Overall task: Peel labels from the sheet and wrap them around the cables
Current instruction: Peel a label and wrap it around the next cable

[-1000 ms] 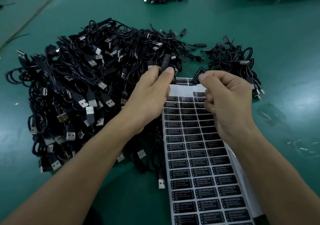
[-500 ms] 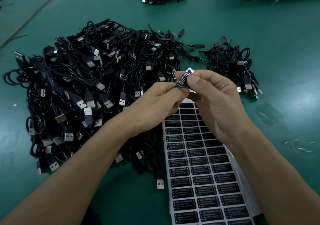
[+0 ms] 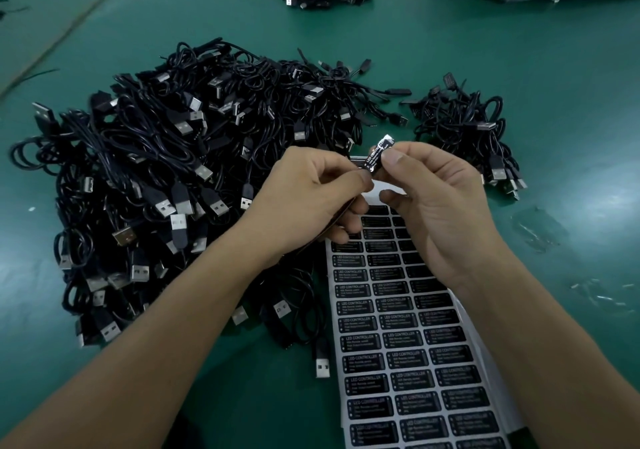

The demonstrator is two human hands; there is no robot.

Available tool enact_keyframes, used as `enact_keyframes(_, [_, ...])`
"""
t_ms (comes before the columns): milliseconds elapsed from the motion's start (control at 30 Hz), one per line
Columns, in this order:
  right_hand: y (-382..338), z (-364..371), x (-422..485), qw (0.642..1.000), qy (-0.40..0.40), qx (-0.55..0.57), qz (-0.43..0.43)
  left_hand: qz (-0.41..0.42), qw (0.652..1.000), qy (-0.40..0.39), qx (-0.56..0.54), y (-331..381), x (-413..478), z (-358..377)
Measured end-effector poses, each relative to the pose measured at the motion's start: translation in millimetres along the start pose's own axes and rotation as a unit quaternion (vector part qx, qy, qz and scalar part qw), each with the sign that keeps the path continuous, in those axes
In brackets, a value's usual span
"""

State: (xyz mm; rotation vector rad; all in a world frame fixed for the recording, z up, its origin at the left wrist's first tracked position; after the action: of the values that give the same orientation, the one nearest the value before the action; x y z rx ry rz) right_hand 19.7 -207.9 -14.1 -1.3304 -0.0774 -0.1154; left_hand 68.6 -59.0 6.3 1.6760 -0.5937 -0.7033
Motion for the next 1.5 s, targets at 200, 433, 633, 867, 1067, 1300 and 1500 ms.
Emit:
enact_keyframes(200, [1.6, -2.6, -0.6, 0.999, 0.015, -0.032, 0.007, -0.005, 0.998, -0.024, -0.066, 1.0, 0.7, 0.1])
enact_keyframes(433, [3.7, -3.1, 0.7, 0.999, 0.025, -0.037, 0.014, -0.002, 0.993, -0.064, -0.095, -1.1, 0.4, -3.1])
enact_keyframes(633, [4.7, -3.5, 0.6, 0.998, 0.022, -0.053, 0.009, 0.000, 0.991, -0.087, -0.105, -1.6, -0.5, -5.0])
enact_keyframes(867, [5.0, -1.5, 0.7, 0.995, 0.023, -0.093, -0.001, -0.001, 0.991, -0.068, -0.117, -3.8, -0.1, -3.3])
enact_keyframes(1067, [4.2, -1.2, 0.6, 0.992, 0.026, -0.119, -0.019, -0.003, 0.991, -0.066, -0.116, -2.2, -0.9, -2.6])
enact_keyframes(1300, [2.2, 1.6, 0.6, 0.990, 0.027, -0.132, -0.031, -0.008, 0.991, -0.067, -0.112, -1.1, -1.2, -3.1])
enact_keyframes(1500, [2.5, 2.7, 0.4, 0.990, 0.026, -0.135, -0.022, -0.009, 0.992, -0.064, -0.108, -2.2, -1.3, -3.2])
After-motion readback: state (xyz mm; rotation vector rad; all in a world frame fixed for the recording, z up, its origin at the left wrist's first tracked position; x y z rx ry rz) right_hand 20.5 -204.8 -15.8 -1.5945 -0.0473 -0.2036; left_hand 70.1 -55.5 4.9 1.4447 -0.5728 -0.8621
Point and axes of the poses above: each hand's wrist, its own x-axis towards the middle knuckle, its own z-axis out of the palm, y = z × x, the point moved 2 cm from there along x, towards the middle knuckle, and after that the axes turned 15 degrees about -y, right-handed, at the moved point
